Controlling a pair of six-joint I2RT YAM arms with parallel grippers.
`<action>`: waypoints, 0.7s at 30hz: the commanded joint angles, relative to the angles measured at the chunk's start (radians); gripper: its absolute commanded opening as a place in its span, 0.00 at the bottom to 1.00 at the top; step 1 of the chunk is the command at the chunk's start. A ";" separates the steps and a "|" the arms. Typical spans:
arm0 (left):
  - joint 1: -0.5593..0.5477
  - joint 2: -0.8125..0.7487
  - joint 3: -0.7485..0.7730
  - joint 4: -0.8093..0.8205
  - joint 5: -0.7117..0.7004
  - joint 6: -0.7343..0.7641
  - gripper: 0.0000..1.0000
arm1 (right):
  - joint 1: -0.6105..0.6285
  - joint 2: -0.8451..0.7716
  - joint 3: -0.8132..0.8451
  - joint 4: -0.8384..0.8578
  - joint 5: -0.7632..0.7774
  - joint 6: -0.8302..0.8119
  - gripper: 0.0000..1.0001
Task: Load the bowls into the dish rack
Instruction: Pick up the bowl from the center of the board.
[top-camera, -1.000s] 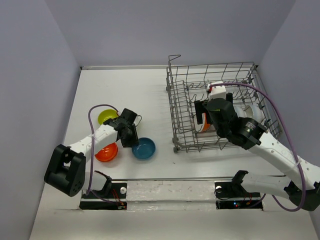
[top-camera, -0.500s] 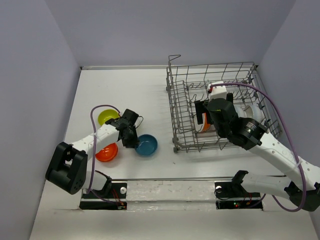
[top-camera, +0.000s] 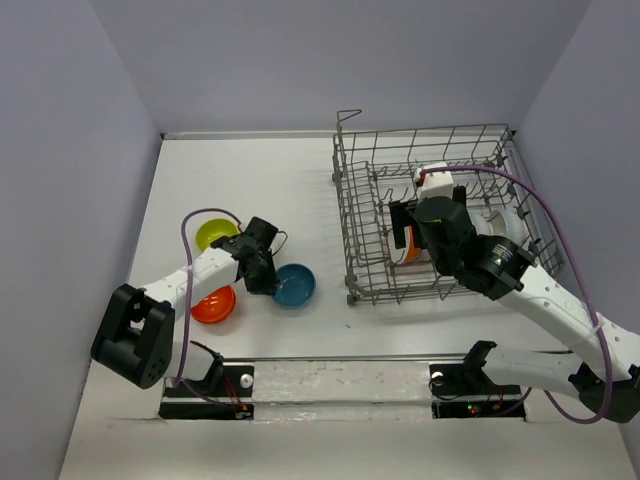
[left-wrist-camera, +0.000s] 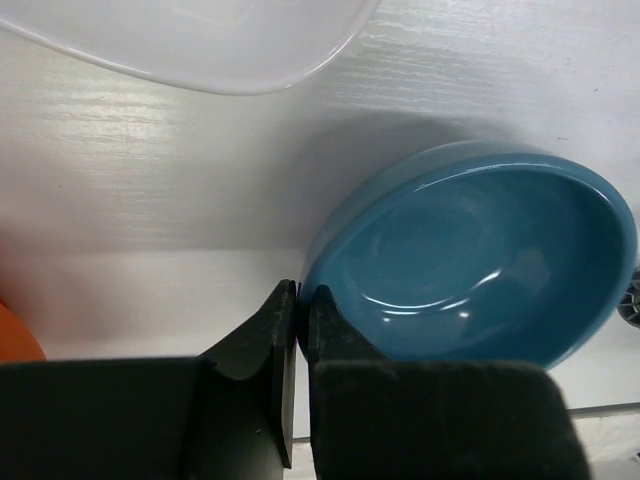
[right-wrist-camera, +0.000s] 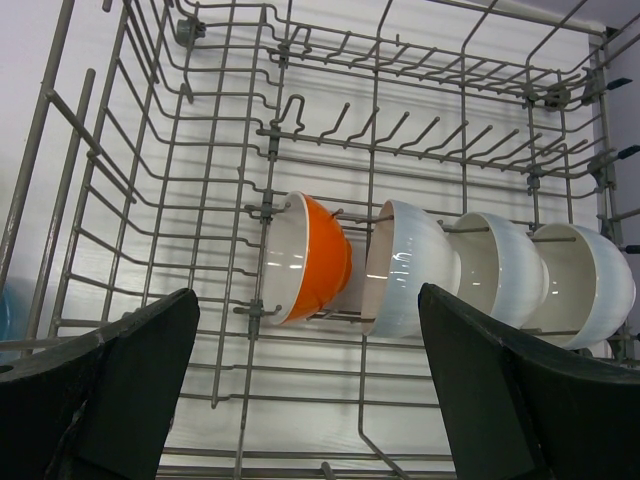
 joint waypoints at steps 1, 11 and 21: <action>-0.006 -0.031 0.056 -0.006 0.011 0.019 0.08 | 0.005 -0.001 0.017 0.038 -0.003 -0.006 0.96; -0.006 -0.094 0.148 -0.023 -0.005 0.046 0.00 | 0.005 0.025 0.037 0.027 0.009 -0.005 0.96; -0.006 -0.131 0.357 -0.074 -0.103 0.085 0.00 | 0.005 0.088 0.154 0.004 -0.003 0.040 0.95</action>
